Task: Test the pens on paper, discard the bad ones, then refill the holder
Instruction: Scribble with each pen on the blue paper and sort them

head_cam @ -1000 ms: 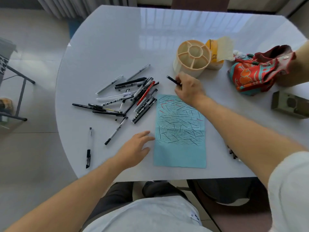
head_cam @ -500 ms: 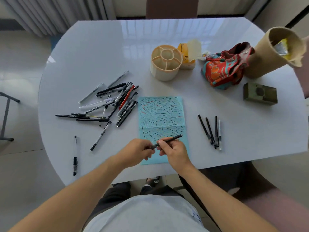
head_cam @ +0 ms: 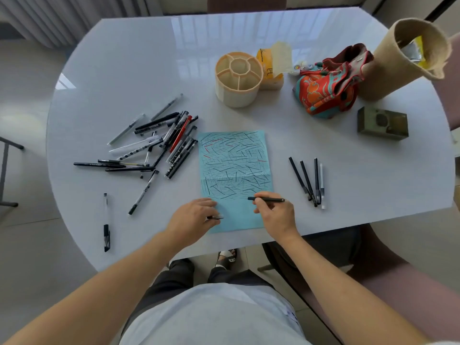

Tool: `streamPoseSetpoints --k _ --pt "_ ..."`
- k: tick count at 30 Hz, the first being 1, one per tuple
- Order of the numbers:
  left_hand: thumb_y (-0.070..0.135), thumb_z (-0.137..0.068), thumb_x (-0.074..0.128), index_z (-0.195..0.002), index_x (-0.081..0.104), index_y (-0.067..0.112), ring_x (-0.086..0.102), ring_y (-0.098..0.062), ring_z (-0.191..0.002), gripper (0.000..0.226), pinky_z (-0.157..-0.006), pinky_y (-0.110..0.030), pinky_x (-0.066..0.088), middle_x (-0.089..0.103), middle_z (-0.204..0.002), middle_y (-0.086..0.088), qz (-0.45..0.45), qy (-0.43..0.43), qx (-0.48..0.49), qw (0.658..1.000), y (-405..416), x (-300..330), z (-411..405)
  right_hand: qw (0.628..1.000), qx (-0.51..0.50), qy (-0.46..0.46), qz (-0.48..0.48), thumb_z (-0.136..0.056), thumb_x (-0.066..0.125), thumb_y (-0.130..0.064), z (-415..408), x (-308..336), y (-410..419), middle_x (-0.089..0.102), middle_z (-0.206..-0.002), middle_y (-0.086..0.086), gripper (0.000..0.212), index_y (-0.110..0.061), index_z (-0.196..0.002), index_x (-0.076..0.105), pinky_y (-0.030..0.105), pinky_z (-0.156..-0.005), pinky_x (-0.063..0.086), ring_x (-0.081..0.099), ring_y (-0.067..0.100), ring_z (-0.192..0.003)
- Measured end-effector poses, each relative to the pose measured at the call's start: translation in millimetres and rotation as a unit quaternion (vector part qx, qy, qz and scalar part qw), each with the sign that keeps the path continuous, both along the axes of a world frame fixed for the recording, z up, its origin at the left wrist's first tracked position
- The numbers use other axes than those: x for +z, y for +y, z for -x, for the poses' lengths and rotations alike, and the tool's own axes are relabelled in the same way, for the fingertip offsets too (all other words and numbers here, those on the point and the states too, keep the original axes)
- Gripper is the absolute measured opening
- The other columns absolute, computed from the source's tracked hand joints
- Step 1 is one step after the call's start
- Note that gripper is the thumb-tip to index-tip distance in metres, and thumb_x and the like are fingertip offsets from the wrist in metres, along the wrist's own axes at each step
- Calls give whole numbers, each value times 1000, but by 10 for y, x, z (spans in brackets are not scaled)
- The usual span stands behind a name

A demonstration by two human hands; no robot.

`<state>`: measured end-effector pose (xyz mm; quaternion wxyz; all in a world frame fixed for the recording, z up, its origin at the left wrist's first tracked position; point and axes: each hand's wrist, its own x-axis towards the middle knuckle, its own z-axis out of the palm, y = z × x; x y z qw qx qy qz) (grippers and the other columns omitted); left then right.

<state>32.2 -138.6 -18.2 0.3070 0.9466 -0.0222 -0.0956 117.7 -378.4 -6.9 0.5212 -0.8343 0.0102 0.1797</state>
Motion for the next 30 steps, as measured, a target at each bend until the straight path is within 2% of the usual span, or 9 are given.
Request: streamPoseSetpoints --k 3,6,11,13,16,20,24,27,30 --pt "32 -85 77 -93 79 28 58 -13 -126 10 -97 -31 50 71 -120 7 -1 -18 -4 1000 16 -46 54 999 20 -35 19 -88 68 -33 52 -75 91 76 -85 -18 13 -33 -97 78 33 -76 63 74 9 -78" --pt "35 -86 75 -95 79 31 54 -10 -130 11 -100 -30 48 68 -127 8 -3 -6 1 1000 29 -57 76 992 48 -89 69 -92 70 -28 67 -107 153 71 -82 -28 13 -29 -101 79 23 -77 59 71 0 -81" --pt "36 -89 71 -101 78 29 49 -6 -133 16 -101 -28 44 65 -131 12 2 16 12 1000 20 -34 75 982 51 -118 138 -94 52 -30 -33 -23 50 60 -57 -19 24 -33 -74 63 12 -53 43 62 1 -59" --pt "36 -91 69 -101 77 26 49 -7 -134 17 -103 -30 45 66 -130 11 8 23 11 1000 15 -19 61 991 17 -85 103 -96 55 -23 -51 31 18 67 -64 -12 22 -32 -78 65 19 -56 50 66 5 -60" --pt "37 -92 66 -102 76 22 52 -9 -130 21 -104 -33 46 68 -126 8 17 20 23 999 -11 3 22 998 -58 -8 -35 -98 61 -16 -42 138 44 76 -79 3 10 -22 -91 65 31 -65 59 72 21 -65" --pt "39 -93 65 -109 75 21 60 -14 -115 26 -94 -31 47 69 -121 6 19 3 45 999 -67 61 -14 981 -32 67 -180 -97 63 -17 24 271 155 76 -85 16 5 -12 -96 64 35 -66 62 74 28 -72" --pt "40 -95 62 -107 73 22 63 -11 -101 25 -85 -30 51 70 -110 11 42 14 45 998 -91 113 -55 980 4 80 -184 -96 64 -19 96 314 242 76 -81 15 15 -28 -85 69 35 -67 62 74 28 -70" --pt "41 -95 59 -107 71 25 62 -11 -90 23 -77 -33 51 69 -99 12 41 37 42 998 -96 153 -70 981 -1 81 -176 -98 64 -14 109 305 270 75 -78 12 11 -19 -88 67 39 -67 63 74 32 -74" --pt "42 -96 56 -101 68 29 55 -9 -69 18 -63 -32 43 66 -80 10 40 62 50 996 -89 189 -53 981 -10 86 -175 -99 62 -9 95 328 299 75 -77 13 10 -12 -90 66 37 -66 62 74 30 -73"
